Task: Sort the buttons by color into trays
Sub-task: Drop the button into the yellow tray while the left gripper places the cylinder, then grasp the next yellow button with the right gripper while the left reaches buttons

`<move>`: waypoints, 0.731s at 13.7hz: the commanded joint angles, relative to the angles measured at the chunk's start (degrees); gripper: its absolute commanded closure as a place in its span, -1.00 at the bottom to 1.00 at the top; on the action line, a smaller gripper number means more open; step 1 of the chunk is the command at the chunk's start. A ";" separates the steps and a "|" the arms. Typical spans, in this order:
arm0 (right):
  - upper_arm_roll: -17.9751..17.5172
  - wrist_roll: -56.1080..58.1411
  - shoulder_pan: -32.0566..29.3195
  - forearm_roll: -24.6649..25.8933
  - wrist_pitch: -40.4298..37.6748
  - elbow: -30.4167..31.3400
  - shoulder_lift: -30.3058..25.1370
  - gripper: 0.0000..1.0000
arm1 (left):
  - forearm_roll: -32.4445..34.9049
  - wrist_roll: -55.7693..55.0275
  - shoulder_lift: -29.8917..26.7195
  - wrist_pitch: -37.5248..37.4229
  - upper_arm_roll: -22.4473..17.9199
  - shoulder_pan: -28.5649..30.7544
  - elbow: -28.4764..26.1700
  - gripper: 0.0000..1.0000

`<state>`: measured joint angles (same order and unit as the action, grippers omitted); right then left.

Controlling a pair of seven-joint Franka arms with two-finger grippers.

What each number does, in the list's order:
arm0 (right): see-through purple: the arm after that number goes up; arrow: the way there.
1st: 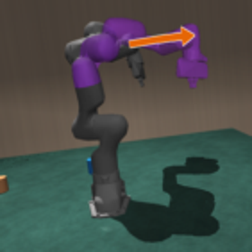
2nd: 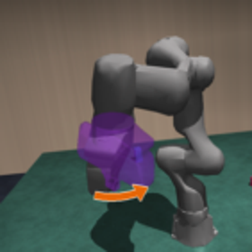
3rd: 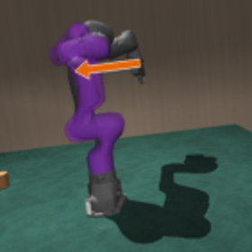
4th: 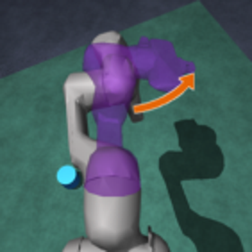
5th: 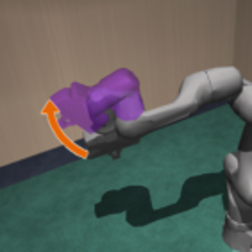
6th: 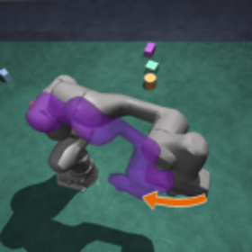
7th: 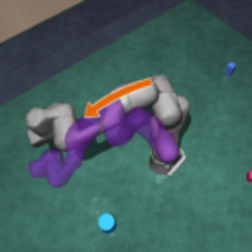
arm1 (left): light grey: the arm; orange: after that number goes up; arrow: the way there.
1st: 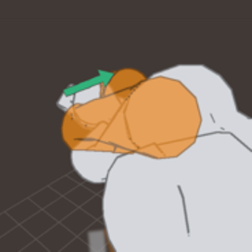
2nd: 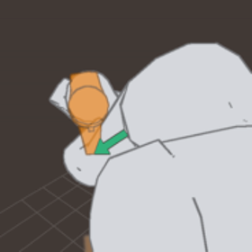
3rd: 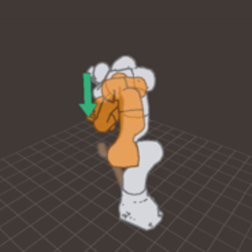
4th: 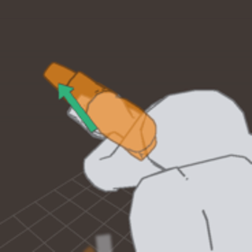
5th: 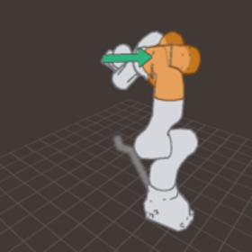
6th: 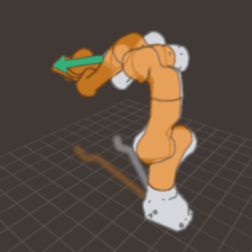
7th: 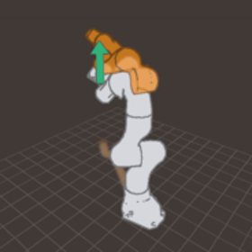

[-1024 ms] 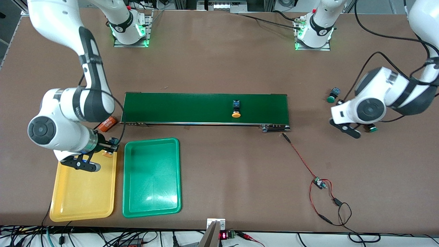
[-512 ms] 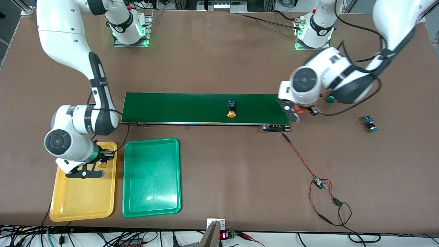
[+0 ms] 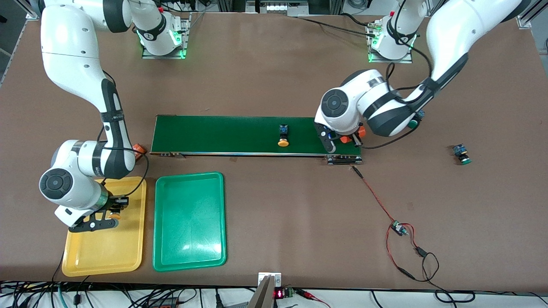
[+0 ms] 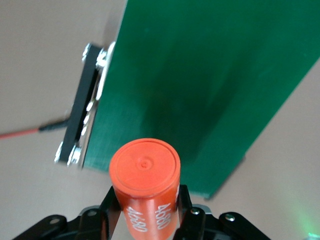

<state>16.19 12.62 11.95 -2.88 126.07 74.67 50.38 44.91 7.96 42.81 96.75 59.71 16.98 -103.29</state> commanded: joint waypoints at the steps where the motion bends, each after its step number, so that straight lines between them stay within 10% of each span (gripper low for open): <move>1: -1.07 4.70 -1.14 0.07 -0.83 -2.25 1.12 0.81 | 0.09 0.83 0.52 0.80 -4.33 -5.55 2.13 0.09; 2: -0.98 4.35 -0.97 -0.19 -1.00 -2.25 1.03 -0.46 | 0.09 0.91 0.43 0.72 -4.25 -5.56 2.83 -0.95; 3: -1.07 4.26 -0.97 -1.41 -1.09 -2.25 0.69 -0.99 | -0.08 0.83 0.08 0.63 -4.16 -5.47 2.92 -1.00; 10: -0.98 -10.30 3.06 -2.57 -15.05 -1.99 -6.77 -1.00 | -10.37 -10.49 -2.56 -16.65 -2.23 -4.59 19.41 -1.00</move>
<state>15.56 8.75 12.87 -5.03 115.04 71.75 47.19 36.82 0.53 41.00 86.84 57.48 12.47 -90.36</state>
